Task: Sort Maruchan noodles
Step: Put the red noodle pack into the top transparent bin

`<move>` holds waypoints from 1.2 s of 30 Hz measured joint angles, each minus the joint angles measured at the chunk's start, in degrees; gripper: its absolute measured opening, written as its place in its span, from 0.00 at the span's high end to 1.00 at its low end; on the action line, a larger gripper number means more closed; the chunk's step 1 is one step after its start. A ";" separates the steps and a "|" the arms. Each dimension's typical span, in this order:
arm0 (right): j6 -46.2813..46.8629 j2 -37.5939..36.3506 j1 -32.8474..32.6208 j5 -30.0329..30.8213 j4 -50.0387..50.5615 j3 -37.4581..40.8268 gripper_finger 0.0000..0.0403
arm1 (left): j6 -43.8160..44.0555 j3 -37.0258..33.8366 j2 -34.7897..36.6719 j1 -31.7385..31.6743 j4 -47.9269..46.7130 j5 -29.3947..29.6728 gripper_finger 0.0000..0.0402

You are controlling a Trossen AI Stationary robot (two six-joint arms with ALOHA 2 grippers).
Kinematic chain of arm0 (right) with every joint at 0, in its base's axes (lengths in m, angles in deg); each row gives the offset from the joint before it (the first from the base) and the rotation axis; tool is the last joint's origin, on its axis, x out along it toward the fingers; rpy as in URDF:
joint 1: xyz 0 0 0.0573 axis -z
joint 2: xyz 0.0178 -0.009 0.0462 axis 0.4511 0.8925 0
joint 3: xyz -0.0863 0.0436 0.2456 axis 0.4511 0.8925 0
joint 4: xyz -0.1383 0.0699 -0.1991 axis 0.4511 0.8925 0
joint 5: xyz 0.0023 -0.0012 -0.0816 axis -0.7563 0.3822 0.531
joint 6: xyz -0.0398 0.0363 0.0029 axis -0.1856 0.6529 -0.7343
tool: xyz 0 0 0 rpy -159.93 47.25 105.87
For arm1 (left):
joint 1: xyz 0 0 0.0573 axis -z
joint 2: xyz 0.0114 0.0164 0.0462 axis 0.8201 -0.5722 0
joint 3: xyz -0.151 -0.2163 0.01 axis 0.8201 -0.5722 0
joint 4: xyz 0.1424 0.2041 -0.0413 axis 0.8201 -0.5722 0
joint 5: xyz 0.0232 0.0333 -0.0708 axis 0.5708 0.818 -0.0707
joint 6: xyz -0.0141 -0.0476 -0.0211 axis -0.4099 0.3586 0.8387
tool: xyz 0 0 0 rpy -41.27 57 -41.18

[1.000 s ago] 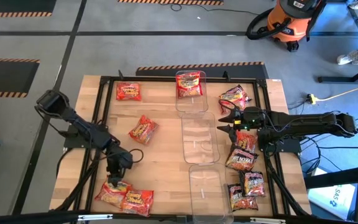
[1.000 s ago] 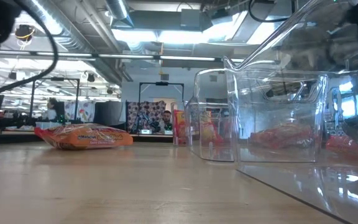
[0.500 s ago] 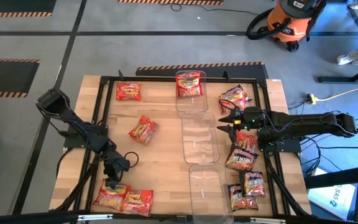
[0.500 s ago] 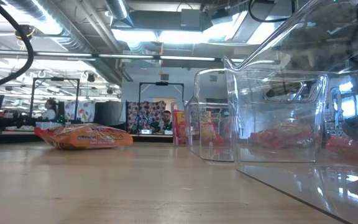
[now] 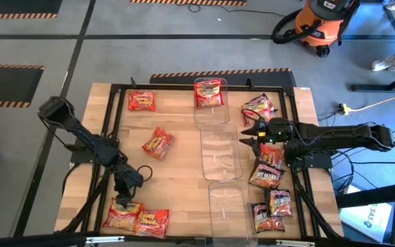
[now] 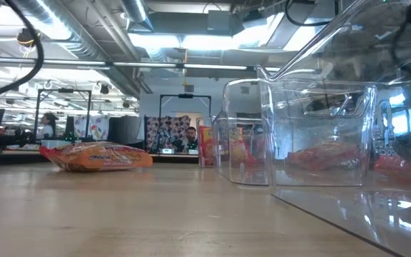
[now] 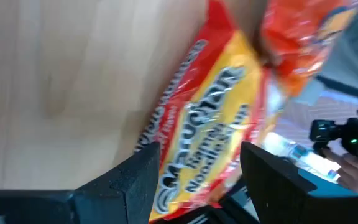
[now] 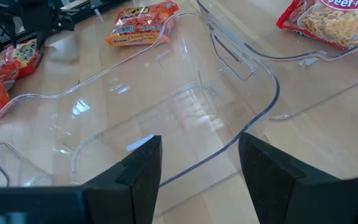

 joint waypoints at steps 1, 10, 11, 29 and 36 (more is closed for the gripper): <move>0.00 0.00 0.00 0.00 -0.02 0.00 0.52 | 0.02 0.00 1.04 -0.17 -0.84 0.69 0.47; 0.02 0.00 0.00 0.00 -0.04 0.00 0.52 | -3.84 0.00 3.63 2.78 -7.35 8.77 0.47; 0.02 0.00 0.00 0.00 -0.04 0.00 0.52 | -3.91 0.00 2.82 3.34 -6.28 8.83 0.47; -0.18 0.00 0.00 -0.09 0.04 0.00 0.52 | 5.88 0.04 -9.91 9.24 12.97 2.45 0.47; -0.20 0.00 0.00 -0.15 0.09 0.00 0.52 | 10.30 0.22 -15.28 11.87 22.37 2.86 0.47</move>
